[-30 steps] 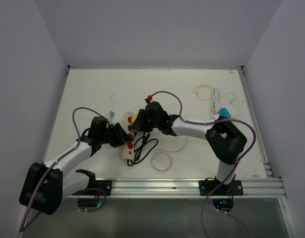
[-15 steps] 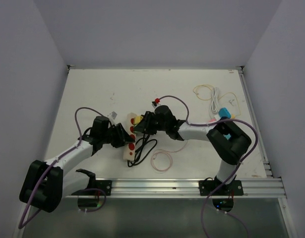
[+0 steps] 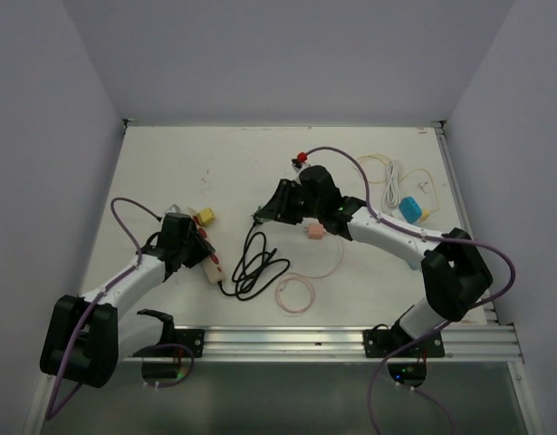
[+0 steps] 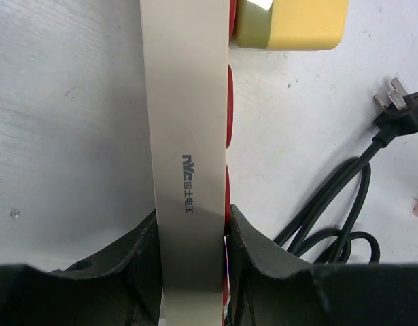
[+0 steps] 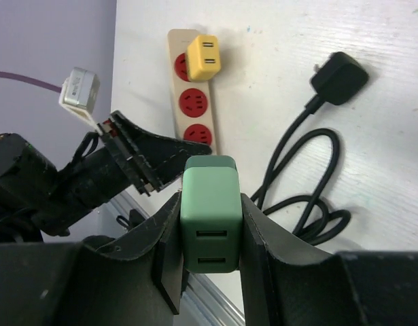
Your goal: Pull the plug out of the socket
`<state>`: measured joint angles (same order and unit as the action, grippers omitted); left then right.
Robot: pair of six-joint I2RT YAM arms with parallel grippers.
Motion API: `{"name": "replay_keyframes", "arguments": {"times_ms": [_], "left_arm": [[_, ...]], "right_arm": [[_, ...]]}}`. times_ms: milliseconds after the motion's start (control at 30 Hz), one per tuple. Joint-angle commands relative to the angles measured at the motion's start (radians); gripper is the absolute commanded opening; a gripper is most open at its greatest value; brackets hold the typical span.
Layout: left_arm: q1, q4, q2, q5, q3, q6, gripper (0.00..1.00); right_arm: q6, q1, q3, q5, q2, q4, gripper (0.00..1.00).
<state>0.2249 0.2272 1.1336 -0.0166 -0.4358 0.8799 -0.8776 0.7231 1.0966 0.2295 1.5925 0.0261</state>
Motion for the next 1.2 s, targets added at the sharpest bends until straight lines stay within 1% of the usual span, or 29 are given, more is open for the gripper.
{"name": "replay_keyframes", "arguments": {"times_ms": [0, 67, 133, 167, 267, 367, 433, 467, 567, 767, 900, 967, 1067, 1167], "left_arm": [[-0.006, 0.044, -0.017, -0.076, -0.011, -0.007, 0.0], [-0.006, 0.029, -0.038, -0.04, -0.011, -0.013, 0.0], [-0.006, 0.008, -0.055, -0.007, -0.012, -0.022, 0.0], [-0.006, 0.0, -0.067, 0.006, -0.012, -0.025, 0.0], [-0.006, -0.029, -0.092, 0.053, -0.018, -0.042, 0.0], [-0.006, -0.064, -0.106, 0.11, -0.018, -0.067, 0.0], [-0.006, -0.094, -0.11, 0.154, -0.017, -0.085, 0.0], [-0.006, -0.104, -0.116, 0.164, -0.017, -0.091, 0.0], [-0.006, -0.134, -0.127, 0.21, -0.012, -0.114, 0.0], [-0.006, -0.166, -0.149, 0.273, -0.004, -0.145, 0.0], [-0.006, -0.181, -0.149, 0.3, 0.0, -0.156, 0.0], [-0.006, -0.181, -0.149, 0.31, 0.0, -0.156, 0.0], [-0.006, -0.183, -0.147, 0.319, 0.002, -0.16, 0.0], [-0.006, -0.189, -0.146, 0.331, 0.0, -0.167, 0.0]], "right_arm": [[0.003, -0.066, -0.075, 0.021, -0.026, -0.018, 0.0], [0.009, -0.123, -0.099, 0.021, -0.034, -0.02, 0.0], [0.008, -0.168, -0.142, 0.033, -0.046, -0.07, 0.0], [0.009, -0.209, -0.153, 0.028, -0.049, -0.09, 0.0], [0.035, -0.278, -0.164, 0.036, -0.028, -0.083, 0.0], [0.066, -0.321, -0.142, 0.073, 0.032, -0.06, 0.0], [0.066, -0.338, -0.158, 0.071, 0.044, -0.084, 0.0], [0.066, -0.356, -0.164, 0.058, 0.052, -0.115, 0.0], [0.071, -0.387, -0.159, 0.031, 0.082, -0.132, 0.0], [0.088, -0.421, -0.081, -0.006, 0.17, -0.098, 0.0], [0.085, -0.421, -0.023, 0.047, 0.28, -0.124, 0.05], [0.072, -0.419, -0.018, 0.093, 0.306, -0.179, 0.07], [0.051, -0.421, -0.009, 0.134, 0.353, -0.218, 0.12], [0.049, -0.427, -0.012, 0.123, 0.365, -0.213, 0.29]]}}
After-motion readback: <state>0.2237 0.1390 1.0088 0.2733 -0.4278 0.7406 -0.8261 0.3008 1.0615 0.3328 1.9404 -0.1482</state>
